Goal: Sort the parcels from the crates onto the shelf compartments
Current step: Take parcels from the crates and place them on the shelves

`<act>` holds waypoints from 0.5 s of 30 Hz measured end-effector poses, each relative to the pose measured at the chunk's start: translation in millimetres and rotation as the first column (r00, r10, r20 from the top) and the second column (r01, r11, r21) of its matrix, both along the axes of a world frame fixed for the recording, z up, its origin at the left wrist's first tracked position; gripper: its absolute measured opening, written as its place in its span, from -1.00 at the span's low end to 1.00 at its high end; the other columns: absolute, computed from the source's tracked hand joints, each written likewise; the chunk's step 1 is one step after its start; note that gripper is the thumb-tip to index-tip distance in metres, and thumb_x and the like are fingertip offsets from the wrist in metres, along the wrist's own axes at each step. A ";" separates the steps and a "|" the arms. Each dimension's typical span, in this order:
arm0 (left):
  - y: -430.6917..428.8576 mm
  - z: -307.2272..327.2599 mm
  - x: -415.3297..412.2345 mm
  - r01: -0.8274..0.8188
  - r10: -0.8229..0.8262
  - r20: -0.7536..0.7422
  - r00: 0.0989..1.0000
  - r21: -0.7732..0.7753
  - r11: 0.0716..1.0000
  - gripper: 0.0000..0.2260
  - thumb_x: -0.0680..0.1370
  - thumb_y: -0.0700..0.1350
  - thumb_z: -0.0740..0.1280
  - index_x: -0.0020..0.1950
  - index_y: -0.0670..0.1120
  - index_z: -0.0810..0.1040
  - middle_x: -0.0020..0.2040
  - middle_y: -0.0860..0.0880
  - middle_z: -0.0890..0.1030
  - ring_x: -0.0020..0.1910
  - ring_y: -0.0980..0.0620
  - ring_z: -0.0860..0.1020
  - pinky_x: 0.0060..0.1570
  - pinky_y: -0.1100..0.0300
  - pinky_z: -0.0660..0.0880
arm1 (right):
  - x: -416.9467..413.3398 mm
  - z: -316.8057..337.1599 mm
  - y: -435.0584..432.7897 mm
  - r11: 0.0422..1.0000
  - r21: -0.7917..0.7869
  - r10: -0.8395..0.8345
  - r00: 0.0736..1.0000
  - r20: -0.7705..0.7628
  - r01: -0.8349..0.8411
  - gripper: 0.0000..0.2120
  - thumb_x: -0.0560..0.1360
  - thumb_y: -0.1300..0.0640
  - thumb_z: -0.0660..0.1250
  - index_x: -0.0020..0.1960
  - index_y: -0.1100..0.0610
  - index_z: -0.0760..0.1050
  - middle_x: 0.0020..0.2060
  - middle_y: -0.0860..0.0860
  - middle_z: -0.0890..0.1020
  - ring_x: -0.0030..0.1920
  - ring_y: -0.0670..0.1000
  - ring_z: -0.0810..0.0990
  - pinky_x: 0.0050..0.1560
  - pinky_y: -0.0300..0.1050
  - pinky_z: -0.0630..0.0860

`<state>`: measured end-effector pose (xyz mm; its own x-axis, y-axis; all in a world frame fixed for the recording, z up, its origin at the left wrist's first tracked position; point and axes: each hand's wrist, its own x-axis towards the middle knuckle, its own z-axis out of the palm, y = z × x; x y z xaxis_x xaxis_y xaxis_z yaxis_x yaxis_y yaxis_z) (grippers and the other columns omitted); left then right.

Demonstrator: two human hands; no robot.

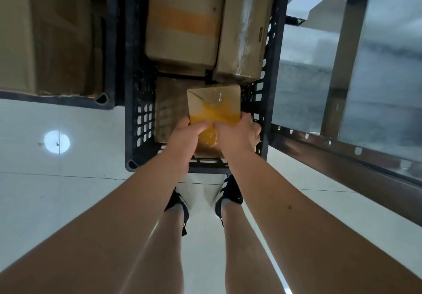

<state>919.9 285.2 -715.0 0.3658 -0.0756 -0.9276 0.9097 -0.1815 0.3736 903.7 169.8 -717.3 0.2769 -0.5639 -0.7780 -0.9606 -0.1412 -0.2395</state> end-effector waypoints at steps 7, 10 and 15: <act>29.6 89.4 -1.8 -0.035 0.039 0.131 0.991 -0.030 0.999 -0.51 0.55 -0.01 0.45 0.48 0.17 0.49 0.22 0.12 0.69 0.20 0.05 0.66 0.24 -0.02 0.58 | -3.9 94.4 10.5 0.977 0.182 -0.145 0.973 0.180 0.112 -0.46 0.57 0.02 0.45 0.46 -0.09 0.29 0.07 -0.14 0.55 -0.05 -0.09 0.56 -0.21 -0.17 0.46; 41.3 143.0 10.1 -0.045 0.049 0.217 0.975 -0.023 0.999 -0.60 0.65 -0.07 0.40 0.46 0.20 0.47 0.17 0.19 0.65 0.16 0.14 0.61 0.19 0.09 0.55 | 4.2 147.3 16.8 0.970 0.230 -0.140 0.957 0.252 0.081 -0.47 0.59 0.03 0.43 0.48 -0.10 0.30 0.05 -0.19 0.53 -0.02 -0.10 0.55 -0.19 -0.21 0.45; 61.0 242.5 34.4 -0.027 0.042 0.291 0.956 -0.054 0.998 -0.64 0.67 -0.10 0.38 0.39 0.24 0.50 0.16 0.22 0.70 0.16 0.17 0.66 0.27 0.04 0.56 | 30.9 245.2 26.2 0.972 0.231 -0.062 0.919 0.389 -0.032 -0.49 0.57 0.03 0.46 0.43 -0.12 0.33 0.09 -0.15 0.56 0.05 -0.06 0.59 -0.04 -0.13 0.56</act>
<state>954.3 346.2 -472.6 0.6235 -0.1005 -0.7754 0.7649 -0.1269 0.6315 934.5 196.0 -472.1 0.5782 -0.3911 -0.7160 -0.7840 -0.0236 -0.6203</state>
